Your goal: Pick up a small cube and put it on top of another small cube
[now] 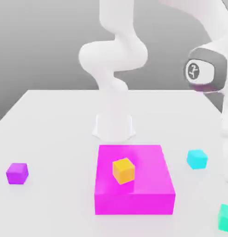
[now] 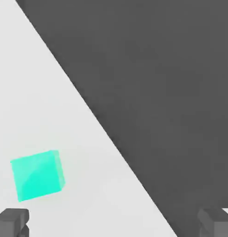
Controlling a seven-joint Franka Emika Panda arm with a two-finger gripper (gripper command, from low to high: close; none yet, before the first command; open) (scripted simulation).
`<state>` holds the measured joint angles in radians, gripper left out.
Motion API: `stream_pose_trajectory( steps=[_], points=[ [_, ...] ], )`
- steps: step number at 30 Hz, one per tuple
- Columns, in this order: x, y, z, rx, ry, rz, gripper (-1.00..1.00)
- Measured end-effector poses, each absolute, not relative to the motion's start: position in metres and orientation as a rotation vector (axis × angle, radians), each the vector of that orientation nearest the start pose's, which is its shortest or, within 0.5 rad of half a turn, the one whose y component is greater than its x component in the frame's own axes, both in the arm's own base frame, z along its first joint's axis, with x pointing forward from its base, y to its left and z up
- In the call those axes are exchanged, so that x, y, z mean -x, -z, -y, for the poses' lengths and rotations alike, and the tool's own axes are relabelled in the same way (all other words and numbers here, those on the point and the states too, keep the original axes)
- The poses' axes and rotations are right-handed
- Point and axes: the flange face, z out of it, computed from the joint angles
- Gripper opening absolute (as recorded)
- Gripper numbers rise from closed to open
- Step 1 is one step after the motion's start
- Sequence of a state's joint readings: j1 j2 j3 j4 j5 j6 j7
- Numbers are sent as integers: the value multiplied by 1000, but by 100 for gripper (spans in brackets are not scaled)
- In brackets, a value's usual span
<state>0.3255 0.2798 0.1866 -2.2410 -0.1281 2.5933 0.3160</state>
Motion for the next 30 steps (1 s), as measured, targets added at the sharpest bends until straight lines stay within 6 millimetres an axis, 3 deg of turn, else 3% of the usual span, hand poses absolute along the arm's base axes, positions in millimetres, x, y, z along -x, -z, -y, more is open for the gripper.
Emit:
stream_pose_trajectory(
  steps=[3,7,8,14,16,20,25,30],
  points=[
    [-462,-199,-294,3079,26,612,0],
    [-458,-138,-299,3073,1,648,0],
    [-457,-130,-299,3073,1,650,-100],
    [-457,-125,-298,3074,-1,651,-100],
    [-457,-141,-299,3073,-1,651,-100],
    [-458,-192,-290,3084,-1,610,-100],
    [-457,-237,-223,3150,7,253,-100],
    [-444,-273,-147,3162,10,-164,-100]
  ],
)
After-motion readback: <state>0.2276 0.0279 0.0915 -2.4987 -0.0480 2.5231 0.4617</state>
